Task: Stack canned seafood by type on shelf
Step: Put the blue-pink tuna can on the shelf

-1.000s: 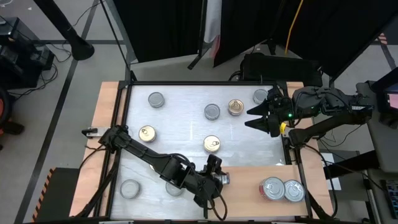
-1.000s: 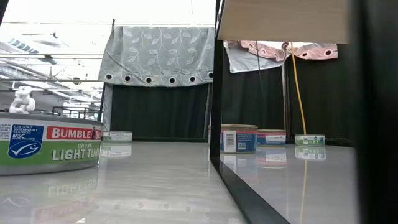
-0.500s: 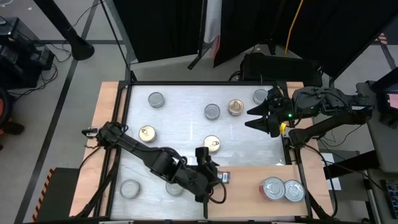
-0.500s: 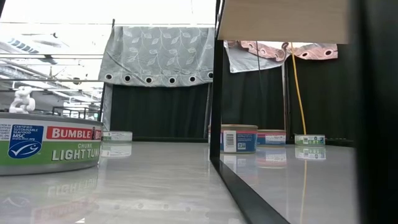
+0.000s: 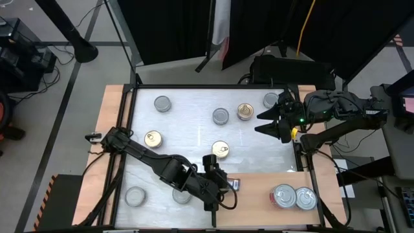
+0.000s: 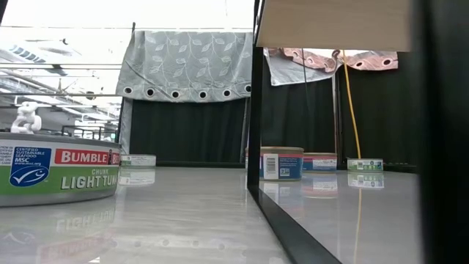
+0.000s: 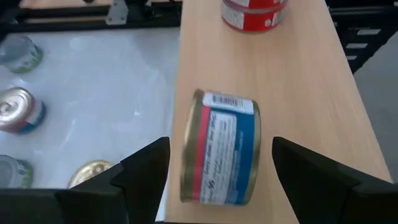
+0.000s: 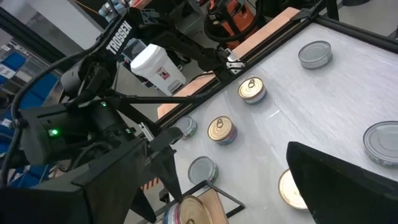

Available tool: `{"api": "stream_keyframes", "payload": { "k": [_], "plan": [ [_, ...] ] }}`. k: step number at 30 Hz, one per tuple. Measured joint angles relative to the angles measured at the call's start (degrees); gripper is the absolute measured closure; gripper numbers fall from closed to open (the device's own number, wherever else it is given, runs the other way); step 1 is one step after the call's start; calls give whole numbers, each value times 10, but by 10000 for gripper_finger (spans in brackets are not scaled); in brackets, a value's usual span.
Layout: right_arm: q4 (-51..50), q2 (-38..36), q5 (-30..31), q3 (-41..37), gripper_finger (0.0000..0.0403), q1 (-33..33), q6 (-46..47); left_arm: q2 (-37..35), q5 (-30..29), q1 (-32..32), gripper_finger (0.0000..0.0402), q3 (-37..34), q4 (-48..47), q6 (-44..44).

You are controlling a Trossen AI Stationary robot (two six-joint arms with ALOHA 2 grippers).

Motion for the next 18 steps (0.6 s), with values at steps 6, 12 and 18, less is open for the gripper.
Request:
{"api": "stream_keyframes", "payload": {
  "k": [6,12,18],
  "plan": [
    [0,0,0,0,23,0,-10,1,-7,0,119,-1,1,-4],
    [0,0,1,0,23,0,-15,19,32,11,119,-1,4,8],
    [0,0,1,0,23,0,-15,32,34,10,121,-2,5,21]
  ]
}}
